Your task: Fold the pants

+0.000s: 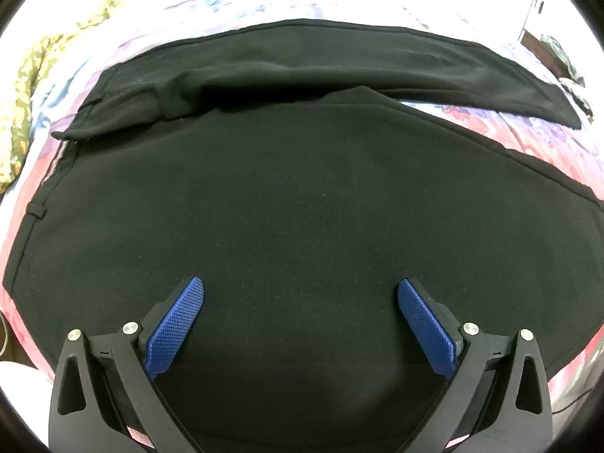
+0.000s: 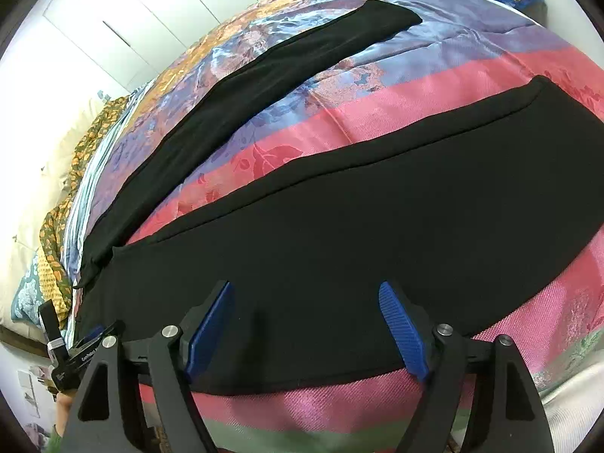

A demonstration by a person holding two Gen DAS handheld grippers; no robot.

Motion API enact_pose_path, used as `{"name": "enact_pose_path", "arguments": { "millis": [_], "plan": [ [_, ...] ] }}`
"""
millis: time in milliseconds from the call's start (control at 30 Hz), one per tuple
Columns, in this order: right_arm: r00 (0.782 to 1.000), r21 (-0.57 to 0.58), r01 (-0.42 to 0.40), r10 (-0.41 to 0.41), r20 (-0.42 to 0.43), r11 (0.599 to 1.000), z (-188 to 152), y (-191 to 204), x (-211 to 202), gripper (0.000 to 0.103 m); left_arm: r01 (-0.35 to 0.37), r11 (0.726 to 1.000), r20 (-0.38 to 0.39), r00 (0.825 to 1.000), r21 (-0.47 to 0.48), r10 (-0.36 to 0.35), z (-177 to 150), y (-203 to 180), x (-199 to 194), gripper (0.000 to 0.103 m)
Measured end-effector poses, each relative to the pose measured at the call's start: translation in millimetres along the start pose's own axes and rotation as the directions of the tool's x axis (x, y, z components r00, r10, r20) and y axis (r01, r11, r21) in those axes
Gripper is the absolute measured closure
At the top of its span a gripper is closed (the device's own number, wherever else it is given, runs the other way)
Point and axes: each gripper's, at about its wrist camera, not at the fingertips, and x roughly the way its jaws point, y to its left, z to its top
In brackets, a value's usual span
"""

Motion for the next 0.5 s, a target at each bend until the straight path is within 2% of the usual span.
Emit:
{"name": "enact_pose_path", "arguments": {
  "millis": [100, 167, 233, 300, 400, 500],
  "plan": [
    [1.0, -0.041, 0.018, -0.018, -0.009, 0.999, -2.8, 4.2, 5.8, 0.018, 0.003, 1.0, -0.009, 1.0, 0.002, -0.003, 0.8, 1.2, -0.8, 0.0],
    [0.999, -0.065, 0.042, -0.044, -0.016, 0.997, -2.4, 8.7, 4.9, 0.018, 0.02, 1.0, -0.042, 0.999, -0.014, -0.02, 7.6, 5.4, -8.2, 0.001],
    [0.997, -0.087, 0.075, -0.077, -0.025, 0.993, 3.3, 18.1, 0.7, 0.018, 0.058, 0.997, -0.011, 0.998, -0.043, -0.059, 17.7, 13.4, -20.2, 0.001],
    [0.997, -0.135, 0.064, -0.07, -0.034, 0.989, 15.5, 31.3, 0.6, 0.018, 0.08, 0.994, 0.052, 0.996, -0.071, -0.077, 39.4, 27.8, -31.0, 0.001],
    [0.998, -0.243, 0.034, -0.044, -0.038, 0.969, 55.1, 63.3, 15.1, 0.018, 0.032, 0.992, 0.131, 0.991, -0.122, -0.016, 90.9, 57.5, -28.1, 0.001],
    [1.0, -0.317, -0.017, 0.013, -0.016, 0.948, 105.3, 96.5, 35.3, 0.018, -0.034, 0.982, 0.201, 0.977, -0.187, 0.072, 131.8, 88.6, -13.2, 0.001]
  ]
}}
